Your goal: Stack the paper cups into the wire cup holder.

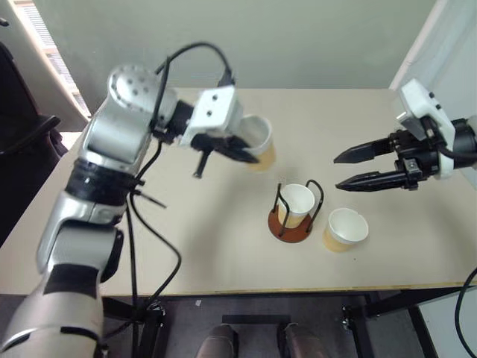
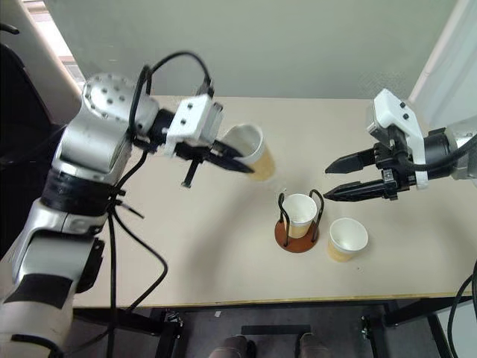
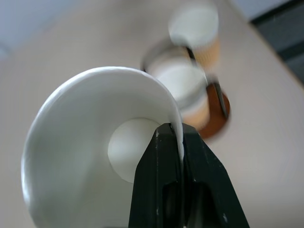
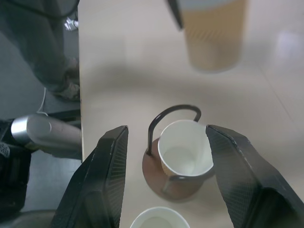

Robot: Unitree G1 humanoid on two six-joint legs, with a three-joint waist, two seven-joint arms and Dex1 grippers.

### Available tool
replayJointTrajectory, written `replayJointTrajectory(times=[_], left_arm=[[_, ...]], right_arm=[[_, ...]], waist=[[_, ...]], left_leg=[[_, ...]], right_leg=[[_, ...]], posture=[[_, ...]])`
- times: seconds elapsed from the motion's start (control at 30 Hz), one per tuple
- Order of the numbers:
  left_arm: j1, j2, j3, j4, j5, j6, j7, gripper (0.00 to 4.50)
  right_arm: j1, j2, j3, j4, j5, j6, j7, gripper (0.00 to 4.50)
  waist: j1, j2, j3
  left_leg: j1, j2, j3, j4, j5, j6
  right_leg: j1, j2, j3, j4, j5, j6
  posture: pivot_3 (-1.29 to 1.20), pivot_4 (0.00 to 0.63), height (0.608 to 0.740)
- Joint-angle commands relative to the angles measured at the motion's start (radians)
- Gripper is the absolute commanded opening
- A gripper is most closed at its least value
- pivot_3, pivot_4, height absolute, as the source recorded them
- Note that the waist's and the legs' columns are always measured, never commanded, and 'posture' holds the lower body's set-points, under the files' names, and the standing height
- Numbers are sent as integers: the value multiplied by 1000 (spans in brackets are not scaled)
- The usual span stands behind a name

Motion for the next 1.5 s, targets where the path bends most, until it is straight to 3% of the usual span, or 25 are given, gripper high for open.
replayJointTrajectory(times=[0.03,0.3,0.73,1.5], left_arm=[[-24,-12,0,7,-41,19,-45,41],[-71,-65,-92,76,-88,-12,-45,41],[-177,-169,-223,267,-131,-140,-45,41],[-114,-266,-352,379,-66,-248,-45,41]], right_arm=[[32,-41,-96,-54,22,-10,-15,2684],[101,-35,-322,-115,167,121,-150,2684],[251,-30,-495,-240,344,210,-332,2684],[344,-72,-550,-268,452,183,-449,2684]], waist=[[0,0,0],[3,0,0],[13,0,0],[18,1,0]], left_leg=[[0,0,0,0,0,0],[-1,0,1,2,-1,1],[-1,-2,3,4,-3,4],[-2,-3,4,16,-13,11]], right_leg=[[0,0,0,0,0,1],[0,0,1,-1,0,5],[3,-1,3,-2,-1,11],[7,-2,5,-2,-7,23]], posture=[[0,150,740],[0,150,740],[0,150,740],[0,150,740]])
